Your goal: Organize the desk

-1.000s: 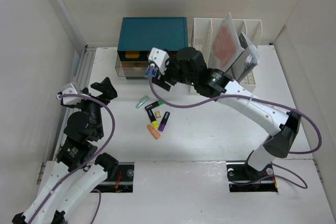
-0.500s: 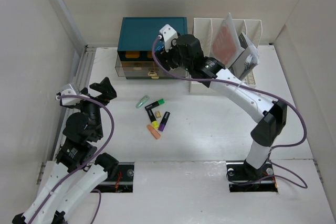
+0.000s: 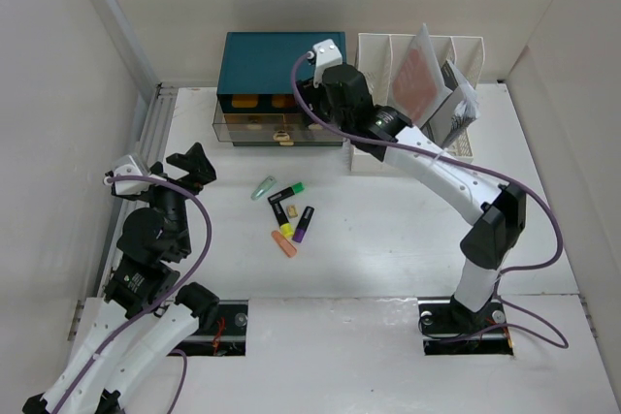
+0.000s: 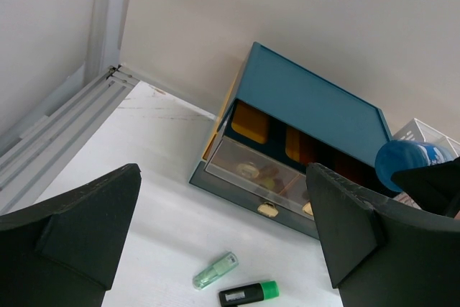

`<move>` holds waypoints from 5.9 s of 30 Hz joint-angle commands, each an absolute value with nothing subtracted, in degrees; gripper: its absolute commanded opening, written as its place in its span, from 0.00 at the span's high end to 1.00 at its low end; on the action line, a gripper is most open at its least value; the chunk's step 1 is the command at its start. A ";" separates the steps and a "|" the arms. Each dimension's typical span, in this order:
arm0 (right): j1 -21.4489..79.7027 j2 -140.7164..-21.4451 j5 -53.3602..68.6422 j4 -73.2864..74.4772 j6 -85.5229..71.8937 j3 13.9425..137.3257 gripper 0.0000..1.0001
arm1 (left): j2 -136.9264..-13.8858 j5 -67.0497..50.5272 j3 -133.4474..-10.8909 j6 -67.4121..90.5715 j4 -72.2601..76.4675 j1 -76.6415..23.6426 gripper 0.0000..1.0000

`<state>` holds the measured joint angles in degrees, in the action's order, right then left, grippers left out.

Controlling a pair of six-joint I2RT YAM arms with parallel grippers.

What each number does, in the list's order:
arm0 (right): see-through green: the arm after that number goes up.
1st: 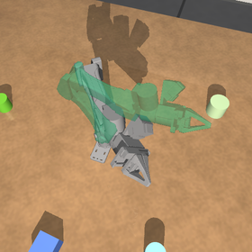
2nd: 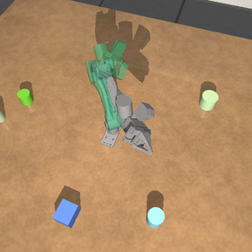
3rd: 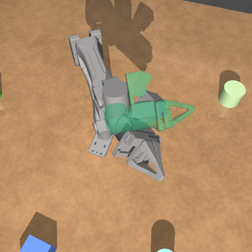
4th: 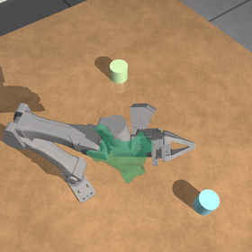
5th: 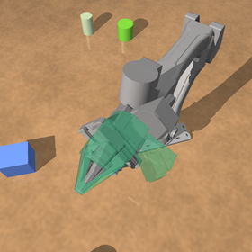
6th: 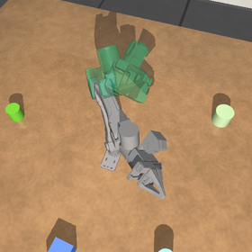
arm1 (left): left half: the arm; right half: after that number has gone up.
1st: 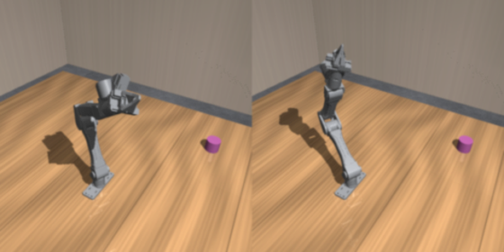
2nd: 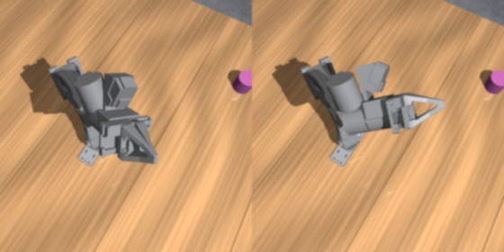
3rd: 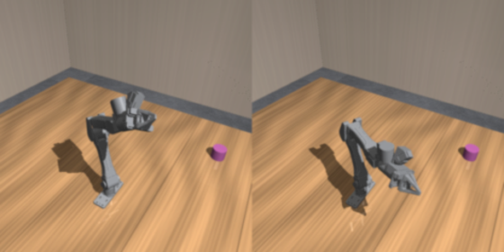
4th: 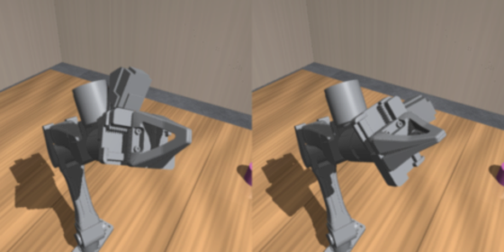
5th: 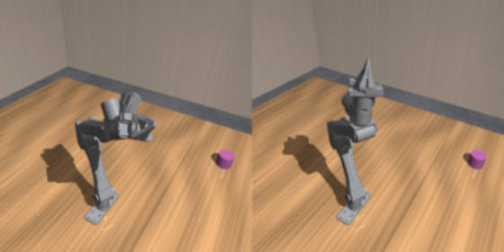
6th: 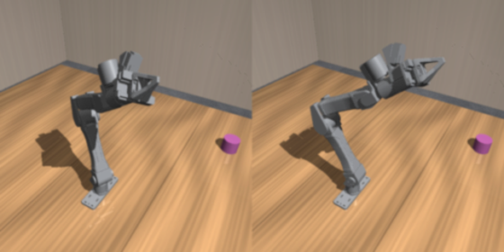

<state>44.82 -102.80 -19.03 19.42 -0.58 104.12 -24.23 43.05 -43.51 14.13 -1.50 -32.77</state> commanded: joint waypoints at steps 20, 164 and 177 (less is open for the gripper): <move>44.47 -106.52 -27.42 19.33 -17.67 105.29 0.91 | -23.64 42.63 -43.15 13.01 1.41 -32.52 0.01; 47.99 -92.83 -2.25 -0.32 34.45 81.82 0.50 | -23.12 40.35 -42.01 11.96 3.07 -32.52 0.01; 25.93 -87.02 33.49 8.00 3.34 90.09 0.00 | -42.76 23.40 -46.30 17.04 8.96 -27.98 0.03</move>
